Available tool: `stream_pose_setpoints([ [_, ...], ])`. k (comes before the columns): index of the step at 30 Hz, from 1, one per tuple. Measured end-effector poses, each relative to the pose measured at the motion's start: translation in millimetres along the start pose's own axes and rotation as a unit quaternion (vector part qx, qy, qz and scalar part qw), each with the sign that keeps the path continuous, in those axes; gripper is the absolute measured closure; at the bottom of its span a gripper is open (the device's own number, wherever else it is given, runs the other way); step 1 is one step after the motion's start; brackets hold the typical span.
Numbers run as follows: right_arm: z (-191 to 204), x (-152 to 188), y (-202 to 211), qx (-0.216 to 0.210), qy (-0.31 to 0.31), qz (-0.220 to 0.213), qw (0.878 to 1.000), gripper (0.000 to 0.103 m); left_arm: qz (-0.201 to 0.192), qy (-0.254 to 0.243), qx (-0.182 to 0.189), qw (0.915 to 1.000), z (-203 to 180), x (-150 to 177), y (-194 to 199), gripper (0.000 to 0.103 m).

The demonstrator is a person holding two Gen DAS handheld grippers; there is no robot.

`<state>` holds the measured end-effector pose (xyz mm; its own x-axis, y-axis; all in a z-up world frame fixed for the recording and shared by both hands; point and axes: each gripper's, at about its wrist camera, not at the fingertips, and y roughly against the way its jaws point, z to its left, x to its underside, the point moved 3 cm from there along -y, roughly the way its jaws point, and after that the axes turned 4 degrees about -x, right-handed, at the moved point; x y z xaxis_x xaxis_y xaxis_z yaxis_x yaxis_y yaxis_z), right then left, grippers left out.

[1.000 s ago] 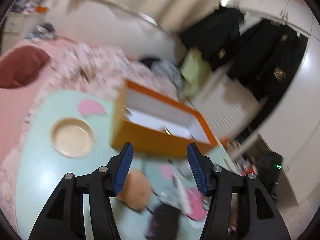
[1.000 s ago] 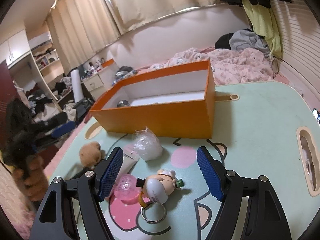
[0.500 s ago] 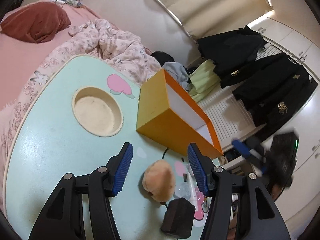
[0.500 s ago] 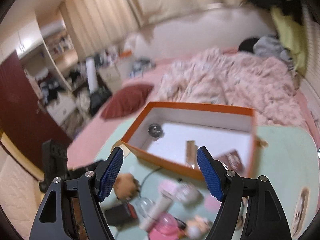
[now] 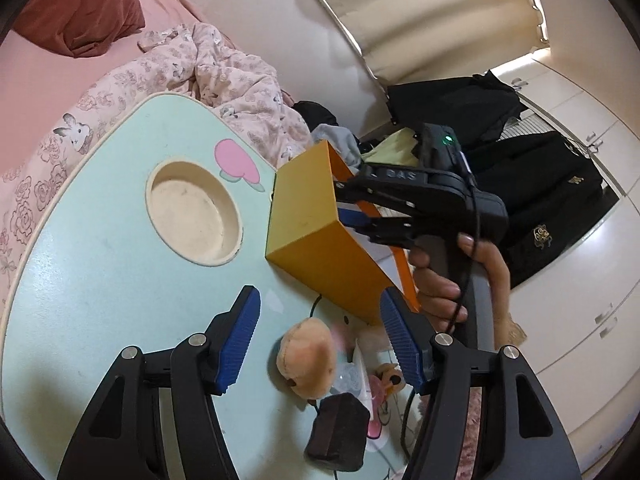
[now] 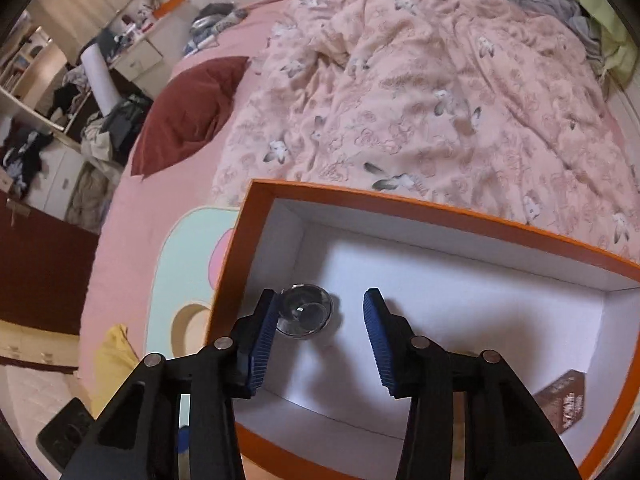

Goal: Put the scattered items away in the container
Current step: 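Reach into the box and grasp the round silver item with the right gripper, then lift the silver item out and set it on the table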

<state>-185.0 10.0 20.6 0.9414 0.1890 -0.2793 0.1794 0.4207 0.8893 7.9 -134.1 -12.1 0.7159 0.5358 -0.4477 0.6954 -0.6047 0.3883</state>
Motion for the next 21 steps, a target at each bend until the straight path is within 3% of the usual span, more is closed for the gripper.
stream_pose_setpoints([
  [3,2.6,1.9,-9.2,0.022,0.014,0.017,1.000,0.059,0.004,0.001,0.003,1.0000,-0.1,-0.1,-1.0,0.040],
  [7,3.4,1.4,-16.5,0.027,0.023,0.010,0.999,0.072,0.003,0.001,0.002,1.0000,0.1,-1.1,-0.2,0.040],
  [13,2.7,-3.0,-17.5,0.031,0.037,-0.003,0.999,0.073,0.005,0.000,0.000,1.0000,-0.8,0.2,-0.8,0.040],
  [15,2.8,-2.1,-11.7,0.039,0.039,-0.020,0.998,0.073,0.005,0.000,0.001,1.0000,-1.0,1.5,-0.2,0.040],
  [21,2.6,23.1,45.0,0.002,0.055,-0.074,0.996,0.073,0.006,-0.001,-0.001,1.0000,-0.2,1.8,-1.6,0.040],
])
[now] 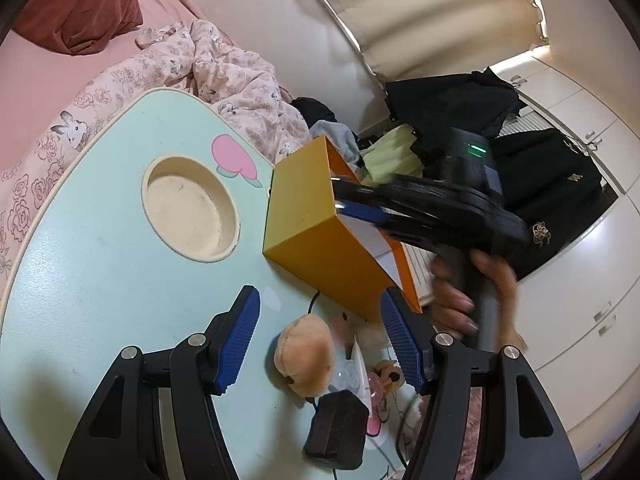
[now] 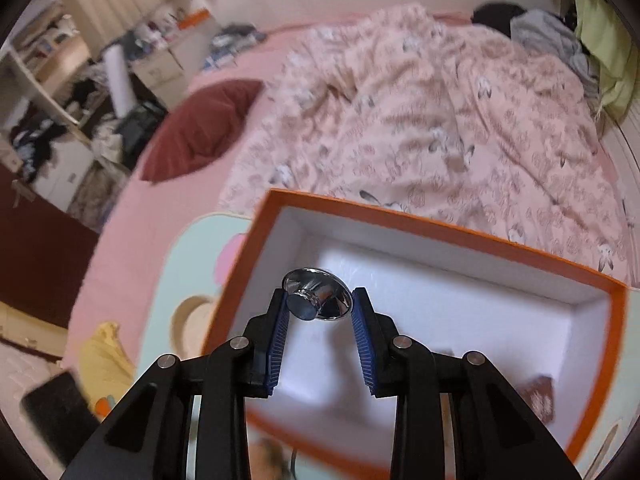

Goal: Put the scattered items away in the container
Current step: 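Lift the silver item out and set it on the table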

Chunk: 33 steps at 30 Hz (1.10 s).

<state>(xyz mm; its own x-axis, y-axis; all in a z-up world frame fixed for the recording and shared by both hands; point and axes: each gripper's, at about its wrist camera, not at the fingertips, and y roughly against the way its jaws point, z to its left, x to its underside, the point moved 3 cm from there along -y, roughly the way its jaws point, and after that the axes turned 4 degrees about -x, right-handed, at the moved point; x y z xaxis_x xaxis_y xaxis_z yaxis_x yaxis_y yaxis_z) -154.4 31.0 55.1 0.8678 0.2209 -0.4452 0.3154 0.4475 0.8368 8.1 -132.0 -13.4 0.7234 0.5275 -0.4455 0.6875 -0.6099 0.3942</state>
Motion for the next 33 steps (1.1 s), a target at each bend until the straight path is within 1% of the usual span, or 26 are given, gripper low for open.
stream_pose_setpoints([
  [4,8.0,36.6,54.7,-0.038,0.022,-0.042,0.998,0.072,0.000,-0.001,0.000,1.0000,0.0,0.2,-0.1,0.040],
  [7,8.8,80.8,81.1,-0.059,0.041,-0.053,0.996,0.072,0.000,0.002,-0.002,1.0000,1.4,-0.4,-0.8,0.040],
  [10,-1.3,116.1,84.4,-0.061,0.042,-0.047,0.996,0.072,0.000,0.004,-0.004,1.0000,2.2,-1.7,-1.7,0.040],
  [11,-8.9,128.2,81.8,-0.058,0.036,-0.046,0.997,0.072,0.001,0.005,-0.005,1.0000,2.5,-2.0,-2.0,0.040],
  [14,-28.0,149.6,71.6,-0.040,0.025,-0.051,0.998,0.072,0.001,0.005,-0.010,0.9999,3.7,-2.9,-2.9,0.040],
  [15,-34.4,154.8,66.0,-0.035,0.020,-0.049,0.998,0.072,0.002,0.005,-0.010,0.9999,3.8,-3.0,-3.2,0.040],
  [17,-44.8,161.3,59.6,-0.043,0.007,-0.051,0.998,0.072,0.001,0.004,-0.014,0.9999,4.1,-3.3,-3.8,0.040],
  [18,-49.2,163.7,59.4,-0.049,0.001,-0.059,0.997,0.071,-0.001,0.004,-0.016,0.9999,3.8,-3.2,-3.6,0.040],
  [20,-55.6,167.7,64.1,-0.069,-0.006,-0.083,0.994,0.062,-0.004,0.001,-0.019,0.9998,4.0,-2.9,-2.7,0.040],
  [22,-62.4,173.3,75.1,-0.090,-0.019,-0.131,0.987,0.043,-0.007,-0.004,-0.021,0.9997,3.0,-2.3,-2.3,0.040],
  [23,-64.9,178.0,81.9,-0.090,-0.023,-0.164,0.982,0.041,-0.006,-0.008,-0.024,0.9997,2.1,-1.7,-2.8,0.040],
  [26,-64.2,187.1,89.5,-0.078,-0.006,-0.209,0.975,0.039,-0.004,-0.027,-0.039,0.9989,-3.4,0.2,-5.7,0.040],
  [29,-57.6,193.7,88.8,-0.062,0.010,-0.219,0.974,0.039,0.002,-0.053,-0.057,0.9970,-11.7,2.7,-11.4,0.040],
  [31,-53.1,197.4,90.7,-0.039,0.019,-0.231,0.972,0.039,0.003,-0.068,-0.071,0.9951,-16.0,4.8,-14.6,0.040],
  [33,-46.8,199.5,92.1,-0.027,0.028,-0.244,0.969,0.038,0.007,-0.084,-0.080,0.9932,-20.7,7.5,-17.8,0.040],
])
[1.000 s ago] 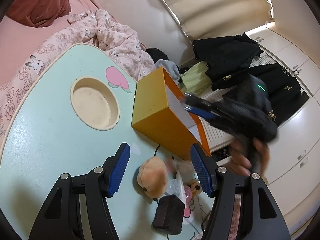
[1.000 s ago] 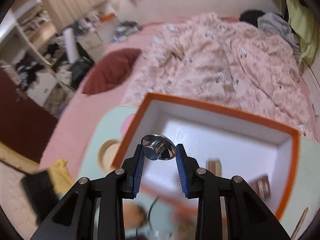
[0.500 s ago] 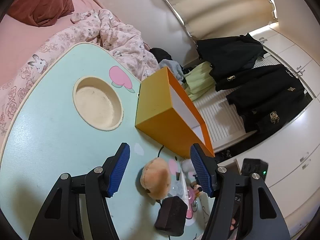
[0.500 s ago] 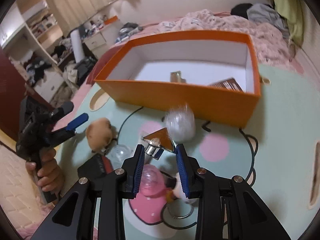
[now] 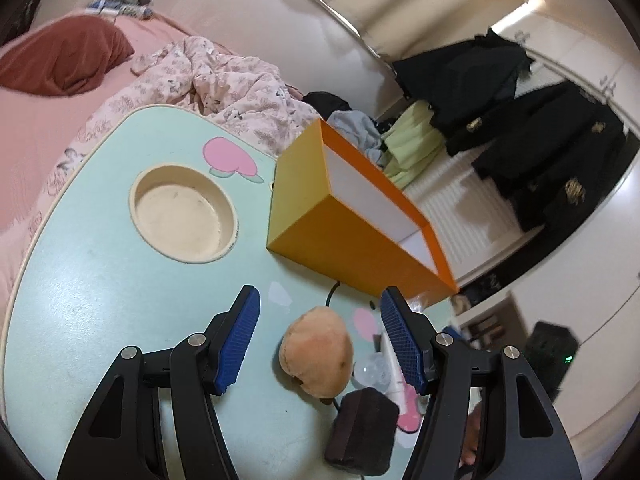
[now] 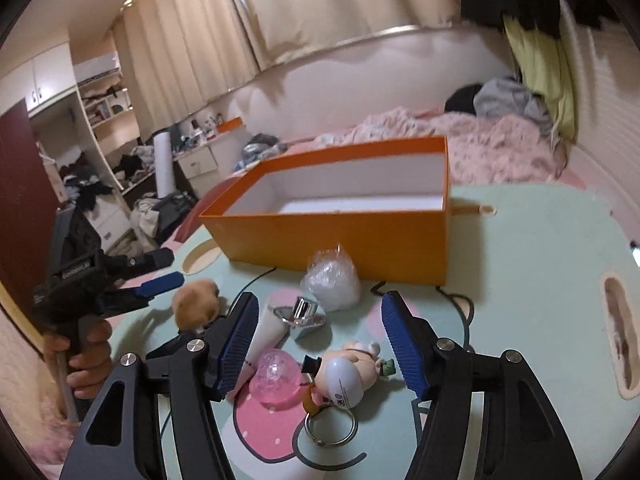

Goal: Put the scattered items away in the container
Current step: 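Lift the silver item out and set it on the table, then reach into the box and grasp the clear gold-tinted bottle with the left gripper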

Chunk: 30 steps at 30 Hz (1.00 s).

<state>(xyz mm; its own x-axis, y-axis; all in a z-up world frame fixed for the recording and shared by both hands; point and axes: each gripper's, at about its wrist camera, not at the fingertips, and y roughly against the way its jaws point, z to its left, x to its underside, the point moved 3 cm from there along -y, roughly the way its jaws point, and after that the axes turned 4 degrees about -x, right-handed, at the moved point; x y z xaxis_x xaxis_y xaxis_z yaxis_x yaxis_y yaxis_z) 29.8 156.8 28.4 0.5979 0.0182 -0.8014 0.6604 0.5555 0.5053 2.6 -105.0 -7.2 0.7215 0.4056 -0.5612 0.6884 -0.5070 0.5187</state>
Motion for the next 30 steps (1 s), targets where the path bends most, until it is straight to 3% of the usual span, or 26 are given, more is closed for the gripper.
stream_pose_setpoints([
  [7,9.5,6.2,-4.9,0.015,0.032,0.003,0.999,0.036,0.000,-0.034,-0.031,0.9989,-16.7,-3.5,-5.0,0.040],
  [10,9.0,9.6,-4.8,0.007,0.033,0.010,0.999,0.035,-0.015,-0.097,-0.054,0.9937,-50.0,-20.9,1.1,0.040],
  [13,7.3,9.6,-2.9,0.002,0.031,0.010,0.999,0.035,0.023,-0.161,-0.059,0.9849,-93.7,-47.7,-4.3,0.040],
  [15,6.0,9.1,-3.1,0.003,0.027,0.009,1.000,0.034,0.068,-0.179,-0.092,0.9772,-115.3,-65.1,-19.4,0.040],
  [16,5.2,9.0,-3.5,0.002,0.025,0.011,1.000,0.033,0.101,-0.188,-0.125,0.9688,-122.0,-71.4,-32.4,0.040],
  [18,4.2,8.8,-3.8,-0.005,0.019,0.016,1.000,0.033,0.181,-0.214,-0.206,0.9376,-128.4,-75.9,-65.8,0.040],
  [19,3.7,8.7,-3.4,-0.006,0.016,0.015,1.000,0.033,0.208,-0.222,-0.222,0.9264,-131.5,-76.1,-82.7,0.040],
  [24,2.1,8.5,0.3,-0.013,0.013,0.010,1.000,0.033,0.287,-0.184,-0.218,0.9144,-130.8,-71.3,-132.4,0.040],
  [30,3.3,7.9,5.2,-0.019,0.019,0.000,1.000,0.033,0.257,-0.216,-0.286,0.8975,-133.1,-66.1,-155.0,0.040],
])
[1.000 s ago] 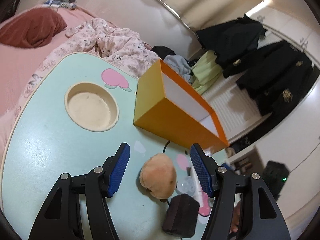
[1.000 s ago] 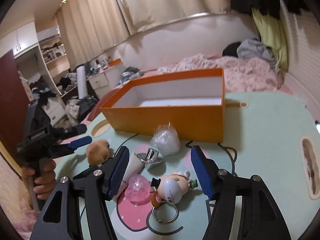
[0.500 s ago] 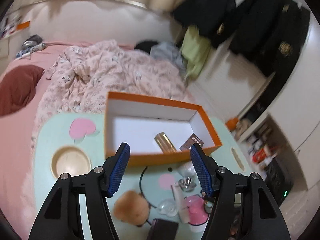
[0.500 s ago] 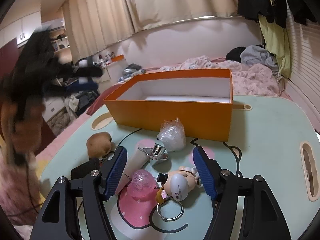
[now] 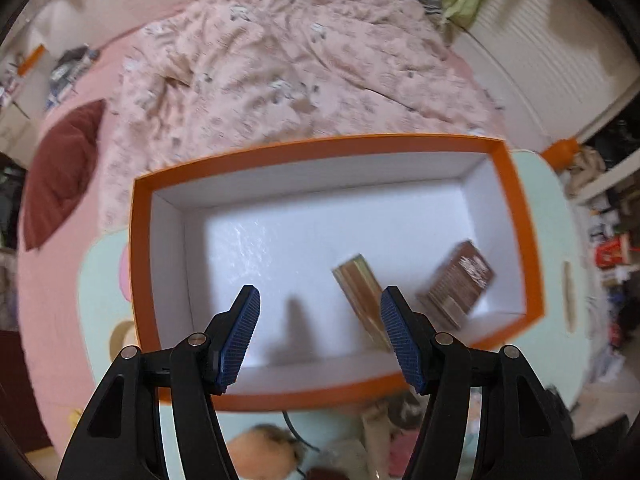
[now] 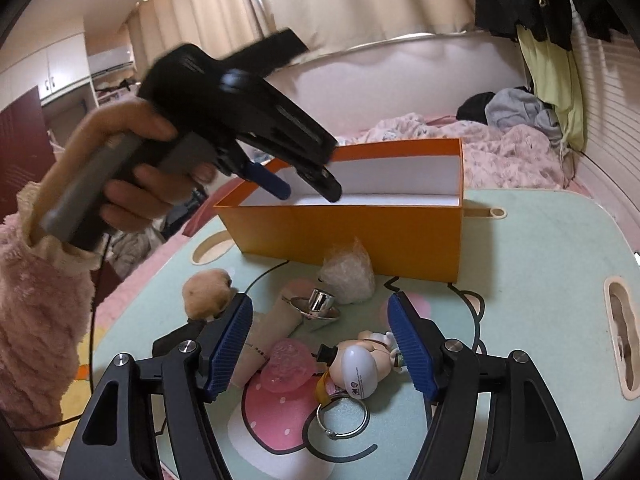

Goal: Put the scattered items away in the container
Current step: 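Reach into the box and grasp the clear gold-tinted bottle with the left gripper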

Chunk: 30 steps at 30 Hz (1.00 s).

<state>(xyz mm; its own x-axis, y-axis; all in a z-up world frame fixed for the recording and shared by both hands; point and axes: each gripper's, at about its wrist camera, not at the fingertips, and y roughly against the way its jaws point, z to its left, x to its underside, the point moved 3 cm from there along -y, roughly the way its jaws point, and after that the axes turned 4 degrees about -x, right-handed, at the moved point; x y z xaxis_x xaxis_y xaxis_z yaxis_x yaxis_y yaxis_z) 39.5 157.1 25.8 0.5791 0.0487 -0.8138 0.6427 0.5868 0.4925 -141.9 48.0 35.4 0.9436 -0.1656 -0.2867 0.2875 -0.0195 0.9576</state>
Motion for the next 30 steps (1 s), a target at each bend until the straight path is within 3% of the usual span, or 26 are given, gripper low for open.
stream_pose_setpoints([
  [5,-1.5,0.1,0.3,-0.003,-0.003,0.000,1.000,0.031,-0.021,-0.032,-0.065,0.9971,-11.6,5.3,-8.5,0.040],
  [7,-1.8,0.2,0.4,-0.004,-0.005,0.001,1.000,0.031,-0.022,-0.041,-0.074,0.9962,-14.1,5.6,-11.5,0.040],
  [16,-2.8,0.0,-1.1,-0.002,-0.006,0.001,1.000,0.031,-0.010,-0.042,-0.062,0.9972,-17.7,1.4,-13.1,0.040],
  [24,-4.0,-0.3,-2.3,-0.004,-0.010,0.001,1.000,0.031,0.052,0.017,0.025,0.9982,-21.3,-10.5,-33.0,0.040],
  [30,-5.7,-1.1,-1.5,-0.004,-0.016,-0.002,1.000,0.031,0.057,0.038,0.009,0.9976,-28.0,-14.5,-41.5,0.040],
])
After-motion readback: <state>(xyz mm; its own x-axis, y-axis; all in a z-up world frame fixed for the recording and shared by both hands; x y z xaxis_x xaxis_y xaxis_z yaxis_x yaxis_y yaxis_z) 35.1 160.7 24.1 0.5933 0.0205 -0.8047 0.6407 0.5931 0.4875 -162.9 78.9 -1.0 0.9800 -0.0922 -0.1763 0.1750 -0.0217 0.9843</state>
